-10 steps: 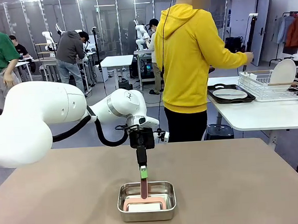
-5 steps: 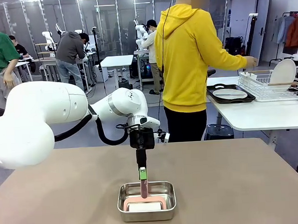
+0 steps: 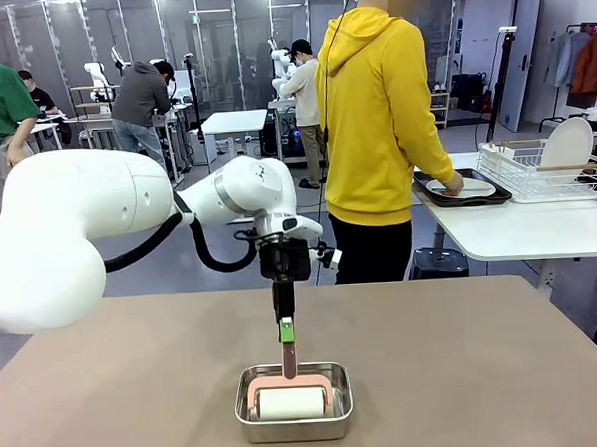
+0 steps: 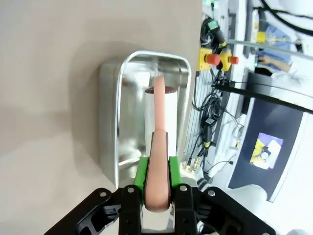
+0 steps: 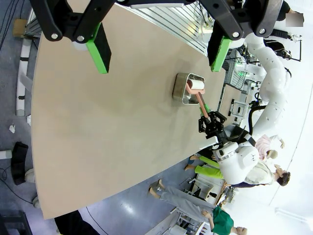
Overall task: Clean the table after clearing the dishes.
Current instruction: When the right (or left) Handle tray is removed, use the right hand (or left hand) to clean the right (or left) side of the table with the Lint Roller.
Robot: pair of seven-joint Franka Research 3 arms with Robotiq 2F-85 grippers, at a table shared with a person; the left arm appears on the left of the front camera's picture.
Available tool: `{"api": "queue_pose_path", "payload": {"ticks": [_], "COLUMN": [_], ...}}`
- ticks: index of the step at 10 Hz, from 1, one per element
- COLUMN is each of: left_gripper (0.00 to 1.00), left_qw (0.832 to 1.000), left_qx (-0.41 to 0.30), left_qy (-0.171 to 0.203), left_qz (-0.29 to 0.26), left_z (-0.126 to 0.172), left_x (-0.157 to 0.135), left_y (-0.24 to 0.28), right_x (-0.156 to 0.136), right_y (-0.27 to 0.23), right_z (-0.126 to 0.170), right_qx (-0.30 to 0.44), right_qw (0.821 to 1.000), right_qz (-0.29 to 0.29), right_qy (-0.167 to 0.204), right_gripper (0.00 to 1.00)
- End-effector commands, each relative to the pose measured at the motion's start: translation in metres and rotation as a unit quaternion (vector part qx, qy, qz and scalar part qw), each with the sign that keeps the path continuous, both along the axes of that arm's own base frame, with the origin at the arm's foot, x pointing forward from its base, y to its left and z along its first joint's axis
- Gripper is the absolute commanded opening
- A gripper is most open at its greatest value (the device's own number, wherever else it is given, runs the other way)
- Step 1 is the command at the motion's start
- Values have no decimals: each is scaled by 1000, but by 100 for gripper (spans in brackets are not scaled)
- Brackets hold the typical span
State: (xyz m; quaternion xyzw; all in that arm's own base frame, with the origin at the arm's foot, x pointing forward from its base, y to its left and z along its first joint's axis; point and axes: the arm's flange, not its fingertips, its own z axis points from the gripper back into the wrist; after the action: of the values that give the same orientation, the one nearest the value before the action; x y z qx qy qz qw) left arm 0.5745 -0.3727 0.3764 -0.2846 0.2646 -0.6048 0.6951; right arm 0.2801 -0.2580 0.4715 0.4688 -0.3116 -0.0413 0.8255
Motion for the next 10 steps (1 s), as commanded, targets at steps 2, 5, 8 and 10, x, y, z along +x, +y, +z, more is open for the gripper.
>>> {"api": "queue_pose_path", "payload": {"ticks": [2,5,8,10], "left_gripper": [10,10,10,10], "left_qw": [988,946,875,844], "left_qx": [108,126,115,64], "left_qy": [-42,-86,-135,-148], "left_qz": [106,285,451,513], "left_z": [70,120,144,136], "left_x": [-32,-70,-114,-139], "left_y": [27,94,178,228], "right_x": [-1,-1,-1,-1], "right_y": [2,2,2,2], "right_z": [0,0,0,0], "right_qx": [1,1,1,1], "right_qw": [1000,1000,1000,1000], "right_qz": [2,2,2,2], "right_qy": [-10,-10,-10,-10], "right_gripper": [100,100,100,100]}}
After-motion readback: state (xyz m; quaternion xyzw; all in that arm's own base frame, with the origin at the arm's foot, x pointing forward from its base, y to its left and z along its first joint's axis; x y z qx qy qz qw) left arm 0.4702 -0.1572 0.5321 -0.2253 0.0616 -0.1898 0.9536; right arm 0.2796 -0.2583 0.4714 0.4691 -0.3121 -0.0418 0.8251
